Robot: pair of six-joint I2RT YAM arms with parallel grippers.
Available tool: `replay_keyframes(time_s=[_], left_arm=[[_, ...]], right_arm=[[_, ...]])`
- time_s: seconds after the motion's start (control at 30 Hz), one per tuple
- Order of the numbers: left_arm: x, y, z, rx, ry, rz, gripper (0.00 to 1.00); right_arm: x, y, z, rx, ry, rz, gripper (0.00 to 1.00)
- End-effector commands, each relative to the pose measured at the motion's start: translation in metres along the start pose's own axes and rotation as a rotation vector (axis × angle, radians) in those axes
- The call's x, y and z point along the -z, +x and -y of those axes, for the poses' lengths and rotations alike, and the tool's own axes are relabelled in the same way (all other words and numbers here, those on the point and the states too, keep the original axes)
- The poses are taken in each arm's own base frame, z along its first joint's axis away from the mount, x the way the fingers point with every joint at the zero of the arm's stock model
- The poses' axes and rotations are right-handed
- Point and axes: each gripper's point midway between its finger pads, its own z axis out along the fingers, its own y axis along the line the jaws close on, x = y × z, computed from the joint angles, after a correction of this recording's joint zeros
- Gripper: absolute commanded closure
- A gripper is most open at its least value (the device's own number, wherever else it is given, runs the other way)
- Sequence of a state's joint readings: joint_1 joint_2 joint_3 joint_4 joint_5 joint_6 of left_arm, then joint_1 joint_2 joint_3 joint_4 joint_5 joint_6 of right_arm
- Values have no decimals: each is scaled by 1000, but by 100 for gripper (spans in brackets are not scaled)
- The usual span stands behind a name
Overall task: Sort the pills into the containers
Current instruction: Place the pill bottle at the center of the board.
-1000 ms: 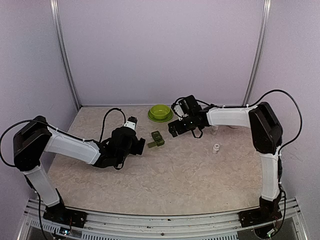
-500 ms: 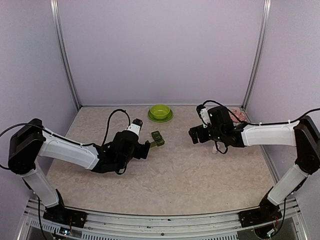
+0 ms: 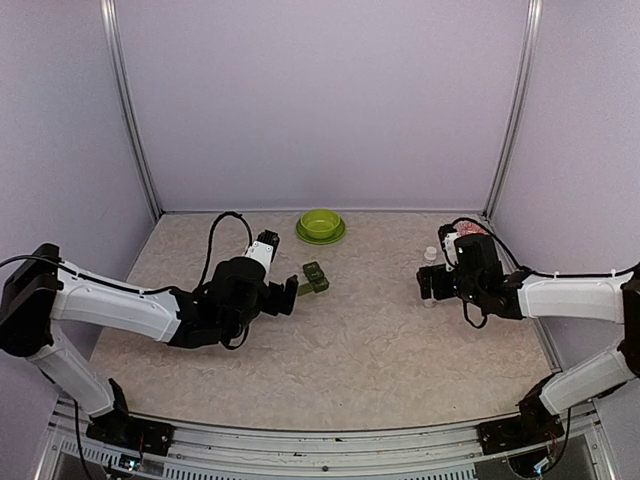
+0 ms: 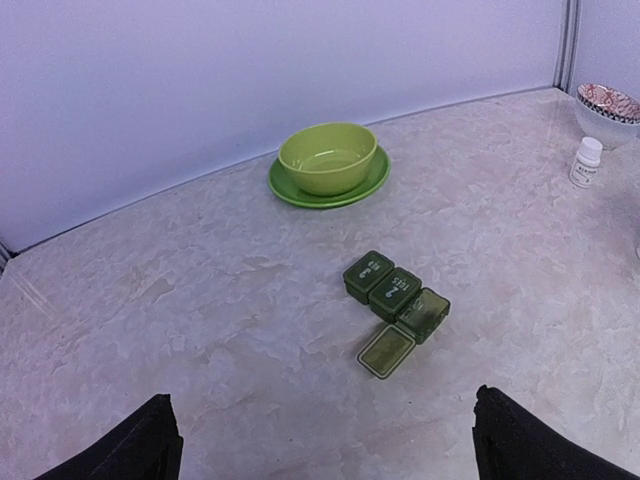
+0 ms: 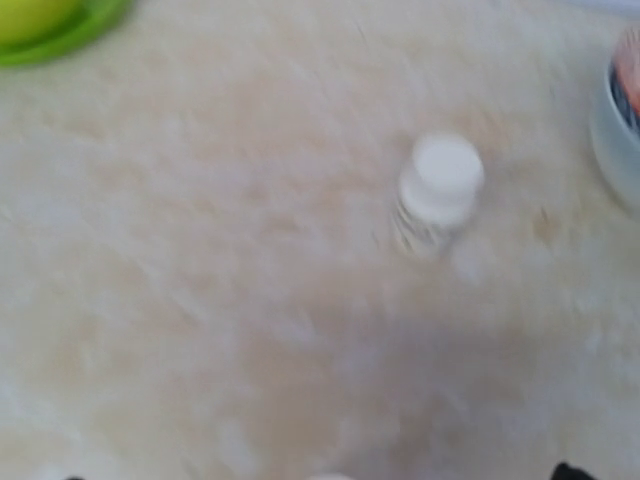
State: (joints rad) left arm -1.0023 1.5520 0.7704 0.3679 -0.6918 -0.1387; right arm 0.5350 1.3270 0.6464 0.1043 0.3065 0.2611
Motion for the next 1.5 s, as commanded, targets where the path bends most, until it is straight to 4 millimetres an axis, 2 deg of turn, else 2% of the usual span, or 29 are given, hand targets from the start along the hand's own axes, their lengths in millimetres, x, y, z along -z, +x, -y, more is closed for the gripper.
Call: replay_keyframes(time_s=[0.0, 0.13, 0.57, 0.8, 1.23, 1.47], left_arm=[[11, -7, -3, 27, 16, 15, 1], [14, -6, -7, 26, 12, 15, 1], [16, 2, -11, 25, -3, 0, 1], [15, 8, -11, 22, -9, -7, 1], [14, 17, -13, 24, -15, -17, 1], [15, 19, -13, 26, -15, -19, 1]], right_arm=[[-8, 20, 13, -59, 13, -39, 1], [-20, 35, 22, -79, 24, -76, 2], [-50, 67, 9, -106, -39, -201, 15], [-59, 84, 5, -96, -53, -255, 29], [-63, 88, 7, -67, -34, -260, 60], [-61, 84, 3, -33, -42, -247, 70]])
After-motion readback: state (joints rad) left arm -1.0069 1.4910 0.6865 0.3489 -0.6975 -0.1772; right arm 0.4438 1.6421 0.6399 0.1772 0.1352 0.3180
